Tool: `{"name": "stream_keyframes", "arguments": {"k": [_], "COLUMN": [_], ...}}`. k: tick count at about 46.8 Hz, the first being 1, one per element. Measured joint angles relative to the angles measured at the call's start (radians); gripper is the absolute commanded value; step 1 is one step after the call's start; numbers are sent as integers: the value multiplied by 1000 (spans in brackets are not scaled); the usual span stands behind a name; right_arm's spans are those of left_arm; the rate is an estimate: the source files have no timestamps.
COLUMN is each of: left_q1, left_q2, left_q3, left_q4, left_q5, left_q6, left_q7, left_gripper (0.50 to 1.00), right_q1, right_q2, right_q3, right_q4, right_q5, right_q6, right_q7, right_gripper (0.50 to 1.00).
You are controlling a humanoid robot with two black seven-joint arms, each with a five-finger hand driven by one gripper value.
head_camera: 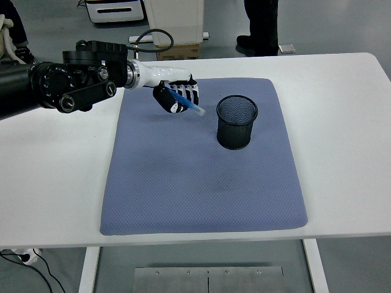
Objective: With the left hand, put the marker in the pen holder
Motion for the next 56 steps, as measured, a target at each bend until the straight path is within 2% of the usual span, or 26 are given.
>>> {"name": "stream_keyframes", "arguments": {"k": [21,28,39,56], "left_q1": [-23,-22,-12,20], "left_q2": [-18,-22,-72,-160], "left_q3": [-60,-83,-122,-165], "left_q4": [0,0,0,-1], "left_q5": [-25,-77,-117,-287], "left_q6": [-6,-4,-4,-2], "left_q7": [0,0,0,6], "left_gripper": [500,500,500,500], "right_q1": [0,0,0,0], "right_q2": [0,0,0,0], "right_q3": [0,0,0,0], "right_q4": [0,0,0,0], "right_q5": [-1,-1,0,0], "right_q6": [0,0,0,0], "right_q7": [0,0,0,0], "right_gripper": [1000,1000,1000,1000]}}
